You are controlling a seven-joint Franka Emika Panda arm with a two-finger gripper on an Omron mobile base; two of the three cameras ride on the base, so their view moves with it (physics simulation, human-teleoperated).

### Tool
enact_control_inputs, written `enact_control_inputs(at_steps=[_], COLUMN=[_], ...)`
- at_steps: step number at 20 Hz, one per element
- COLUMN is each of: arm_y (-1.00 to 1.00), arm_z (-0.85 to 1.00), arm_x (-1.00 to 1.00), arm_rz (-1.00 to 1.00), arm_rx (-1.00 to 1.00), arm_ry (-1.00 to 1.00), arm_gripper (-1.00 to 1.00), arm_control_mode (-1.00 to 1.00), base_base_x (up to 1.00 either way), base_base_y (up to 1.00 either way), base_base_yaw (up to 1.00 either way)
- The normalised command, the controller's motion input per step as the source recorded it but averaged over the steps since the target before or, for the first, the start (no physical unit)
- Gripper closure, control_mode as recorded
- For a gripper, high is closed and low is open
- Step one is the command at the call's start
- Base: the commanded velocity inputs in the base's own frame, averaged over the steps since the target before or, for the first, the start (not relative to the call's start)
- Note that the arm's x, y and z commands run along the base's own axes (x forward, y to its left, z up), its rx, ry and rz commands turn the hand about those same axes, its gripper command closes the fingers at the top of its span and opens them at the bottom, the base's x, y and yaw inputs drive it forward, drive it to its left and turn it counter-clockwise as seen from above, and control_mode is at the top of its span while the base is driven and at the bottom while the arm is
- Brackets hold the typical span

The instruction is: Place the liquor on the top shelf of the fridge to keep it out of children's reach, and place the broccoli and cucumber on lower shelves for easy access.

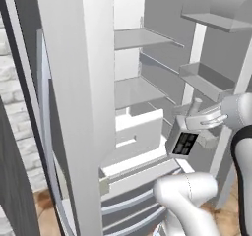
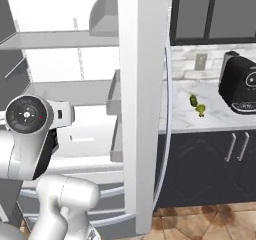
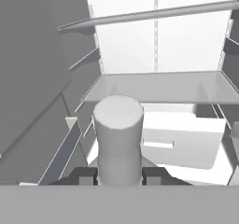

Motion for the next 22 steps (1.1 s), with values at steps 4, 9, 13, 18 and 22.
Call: enact_control_inputs(at_steps=[4,9,13,18,22], arm_y=[0.00,0.00,0.24,0.09,0.00], arm_z=[0.00,0.00,0.00,0.22,0.45], arm_x=[0.00,0.00,0.12,0.00,0.00], arm_rz=[0.00,0.00,0.00,0.00,0.00], arm_rx=[0.00,0.00,-0.04,-0.01,0.00], arm_ry=[0.00,0.00,0.00,-0.02,-0.03], arm_gripper=[1.00,1.00,1.00,1.00,1.00], arm_control_mode=[1.00,1.00,-1.00,-1.00,-1.00], base_base_x=[0.36,0.25,0.00,0.00,0.00], base_base_y=[0.36,0.29,0.00,0.00,0.00], base_base_yaw=[0.00,0.00,0.00,0.00,0.00])
